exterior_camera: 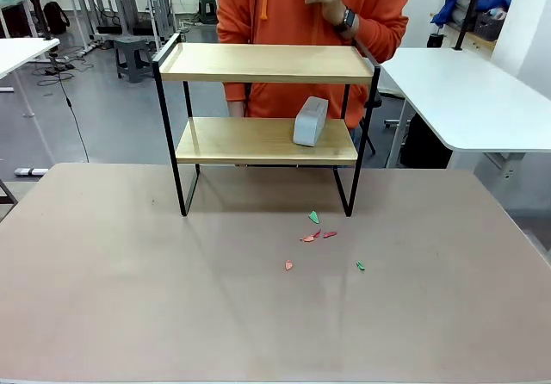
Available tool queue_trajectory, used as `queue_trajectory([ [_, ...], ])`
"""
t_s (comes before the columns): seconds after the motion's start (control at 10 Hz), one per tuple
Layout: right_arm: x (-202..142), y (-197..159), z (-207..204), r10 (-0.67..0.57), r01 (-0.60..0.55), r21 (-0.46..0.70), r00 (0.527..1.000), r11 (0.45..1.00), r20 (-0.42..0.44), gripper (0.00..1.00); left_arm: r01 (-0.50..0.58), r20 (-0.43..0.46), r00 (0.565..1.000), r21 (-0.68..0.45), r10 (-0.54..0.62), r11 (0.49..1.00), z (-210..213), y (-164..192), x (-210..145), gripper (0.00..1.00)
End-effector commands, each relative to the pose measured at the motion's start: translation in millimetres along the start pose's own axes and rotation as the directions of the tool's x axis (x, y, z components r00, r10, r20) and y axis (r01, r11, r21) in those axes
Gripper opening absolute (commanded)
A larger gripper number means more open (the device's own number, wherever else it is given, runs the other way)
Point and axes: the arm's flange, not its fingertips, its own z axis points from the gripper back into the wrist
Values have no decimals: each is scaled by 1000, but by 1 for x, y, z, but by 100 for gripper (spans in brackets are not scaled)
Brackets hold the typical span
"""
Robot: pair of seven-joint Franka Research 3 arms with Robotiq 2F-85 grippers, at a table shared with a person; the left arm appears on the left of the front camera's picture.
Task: Clean the shelf.
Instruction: Clean the remaining tier of the Shelf with the Duster once objects are removed.
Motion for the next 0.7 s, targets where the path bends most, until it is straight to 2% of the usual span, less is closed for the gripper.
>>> queue_trajectory([
  [0.0,2,1,-1,28,-29,20,1000,999,11,100,-160,215,961,-70,172,985,-20,42,25,12],
  [0.1,2,1,-1,28,-29,20,1000,999,11,100,-286,282,917,-33,284,958,-20,72,46,12],
  [0.3,2,1,-1,28,-29,20,1000,999,11,100,-447,307,856,32,416,894,-37,123,91,12],
  [0.5,2,1,-1,28,-29,20,1000,999,11,100,-491,333,837,110,434,864,-67,165,124,12],
  [0.6,2,1,-1,28,-29,20,1000,999,11,100,-505,459,790,111,406,856,-77,176,139,12],
])
